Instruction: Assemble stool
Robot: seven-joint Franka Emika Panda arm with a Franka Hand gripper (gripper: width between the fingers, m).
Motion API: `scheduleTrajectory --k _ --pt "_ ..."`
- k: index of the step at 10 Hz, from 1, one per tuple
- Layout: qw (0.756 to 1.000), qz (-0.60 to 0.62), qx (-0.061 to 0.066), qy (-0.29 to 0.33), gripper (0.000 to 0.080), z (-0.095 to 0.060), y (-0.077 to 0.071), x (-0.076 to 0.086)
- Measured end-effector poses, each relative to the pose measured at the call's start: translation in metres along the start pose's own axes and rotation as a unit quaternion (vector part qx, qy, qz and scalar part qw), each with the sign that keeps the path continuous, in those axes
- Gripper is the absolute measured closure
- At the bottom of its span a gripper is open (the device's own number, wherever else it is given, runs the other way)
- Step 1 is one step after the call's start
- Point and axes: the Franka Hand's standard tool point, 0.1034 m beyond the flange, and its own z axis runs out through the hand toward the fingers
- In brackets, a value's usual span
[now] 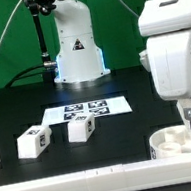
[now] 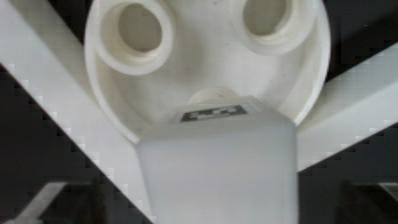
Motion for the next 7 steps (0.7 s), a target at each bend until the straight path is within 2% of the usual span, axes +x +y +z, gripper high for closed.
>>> scheduleTrajectory --k 1,2,3,4,5,7 --pt "1.000 0.000 0.000 0.000 0.0185 0.0002 -0.0003 0.0003" --pt "1.000 0.000 0.000 0.000 0.0185 0.0009 -0.0013 0.0005" --pt "1.000 0.000 0.001 0.000 0.0389 0.0014 -0.0014 0.0001" --pt "1.000 0.010 0.001 0.000 0.0389 0.0014 -0.0012 -0.0001" --pt "1.000 0.021 0.001 0.000 0.0463 0.0014 -0.0011 -0.0003" --pt "0.999 0.048 0.001 0.000 0.0463 0.0014 -0.0009 -0.0005"
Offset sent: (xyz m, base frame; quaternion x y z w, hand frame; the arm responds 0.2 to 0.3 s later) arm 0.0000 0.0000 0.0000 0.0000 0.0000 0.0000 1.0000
